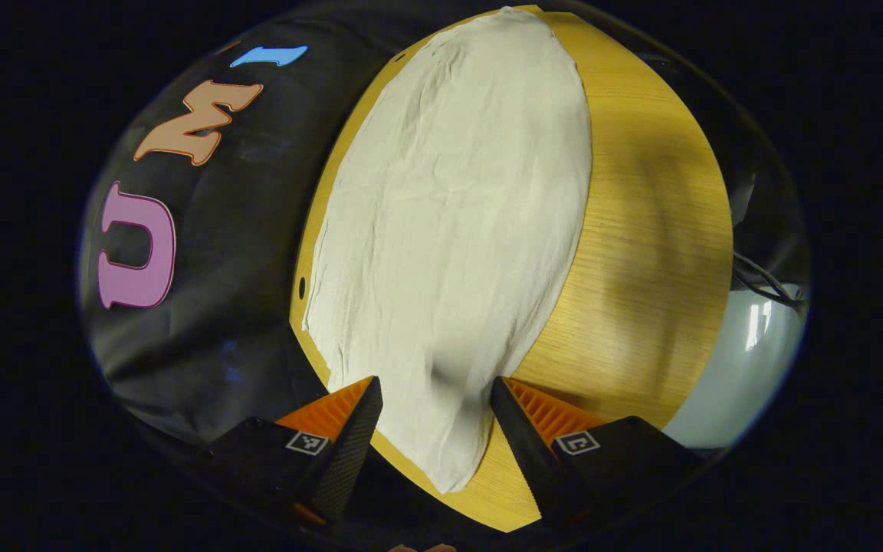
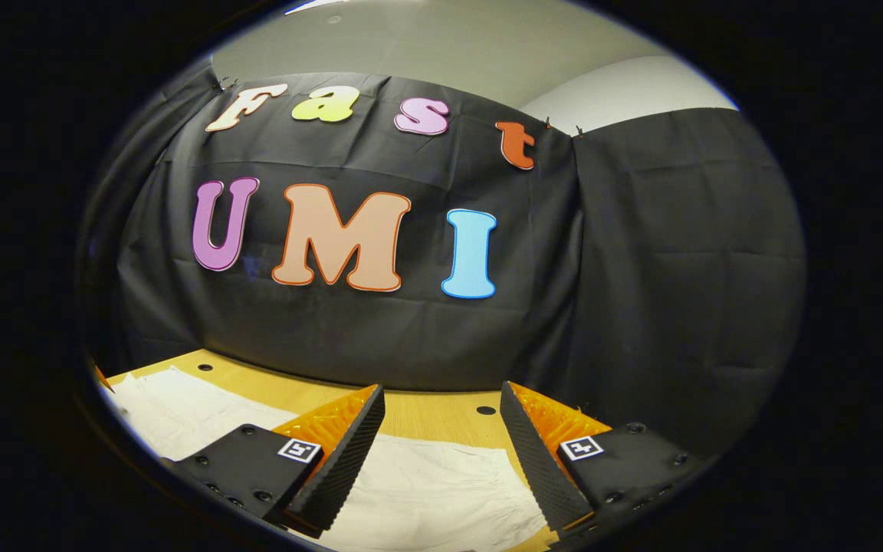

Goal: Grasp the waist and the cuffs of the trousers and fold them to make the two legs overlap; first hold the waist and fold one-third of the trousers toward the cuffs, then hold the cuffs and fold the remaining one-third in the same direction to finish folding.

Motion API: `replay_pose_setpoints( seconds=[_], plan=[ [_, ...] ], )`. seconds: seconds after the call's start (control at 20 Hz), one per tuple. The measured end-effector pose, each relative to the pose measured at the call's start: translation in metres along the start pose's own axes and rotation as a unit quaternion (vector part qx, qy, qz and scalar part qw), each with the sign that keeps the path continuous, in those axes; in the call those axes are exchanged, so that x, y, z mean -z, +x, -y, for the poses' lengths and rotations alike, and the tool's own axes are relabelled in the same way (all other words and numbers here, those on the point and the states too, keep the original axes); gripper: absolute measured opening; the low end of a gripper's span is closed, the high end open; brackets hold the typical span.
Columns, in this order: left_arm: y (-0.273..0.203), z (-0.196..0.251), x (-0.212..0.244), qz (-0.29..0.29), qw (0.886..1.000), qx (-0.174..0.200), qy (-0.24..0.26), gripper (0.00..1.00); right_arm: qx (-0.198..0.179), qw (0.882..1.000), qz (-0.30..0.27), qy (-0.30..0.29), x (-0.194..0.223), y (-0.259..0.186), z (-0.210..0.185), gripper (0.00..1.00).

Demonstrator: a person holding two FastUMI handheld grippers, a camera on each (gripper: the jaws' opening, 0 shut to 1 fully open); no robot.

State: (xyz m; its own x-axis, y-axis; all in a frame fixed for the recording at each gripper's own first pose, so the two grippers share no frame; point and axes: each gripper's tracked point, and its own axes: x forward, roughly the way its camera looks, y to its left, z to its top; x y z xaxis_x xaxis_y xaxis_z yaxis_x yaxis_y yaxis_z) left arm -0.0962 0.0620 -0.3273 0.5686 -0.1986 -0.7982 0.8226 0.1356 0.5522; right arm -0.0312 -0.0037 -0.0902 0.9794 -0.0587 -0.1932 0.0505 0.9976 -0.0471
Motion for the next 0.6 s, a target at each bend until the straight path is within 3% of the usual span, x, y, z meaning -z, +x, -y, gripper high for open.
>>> replay_pose_setpoints(
  seconds=[0.15,0.2,0.3,0.35,0.6],
  plan=[
    [0.009,-0.008,-0.003,-0.003,1.0,-0.003,0.003,0.91,0.005,1.0,0.001,-0.003,-0.002,0.0,0.005,0.97],
    [0.013,-0.002,-0.002,-0.004,1.0,0.013,-0.003,0.9,0.005,1.0,0.0,-0.003,0.0,0.001,0.007,0.97],
    [0.018,0.006,-0.001,-0.011,1.0,0.023,-0.01,0.69,0.003,1.0,0.0,-0.005,-0.001,0.001,0.009,0.97],
    [0.017,0.009,-0.002,-0.013,1.0,0.021,-0.003,0.46,0.003,1.0,0.0,-0.009,-0.001,0.0,0.011,0.97],
    [0.015,0.022,-0.002,-0.024,0.999,0.033,-0.018,0.14,0.0,0.999,-0.015,-0.04,0.009,-0.005,0.027,0.97]
  ],
)
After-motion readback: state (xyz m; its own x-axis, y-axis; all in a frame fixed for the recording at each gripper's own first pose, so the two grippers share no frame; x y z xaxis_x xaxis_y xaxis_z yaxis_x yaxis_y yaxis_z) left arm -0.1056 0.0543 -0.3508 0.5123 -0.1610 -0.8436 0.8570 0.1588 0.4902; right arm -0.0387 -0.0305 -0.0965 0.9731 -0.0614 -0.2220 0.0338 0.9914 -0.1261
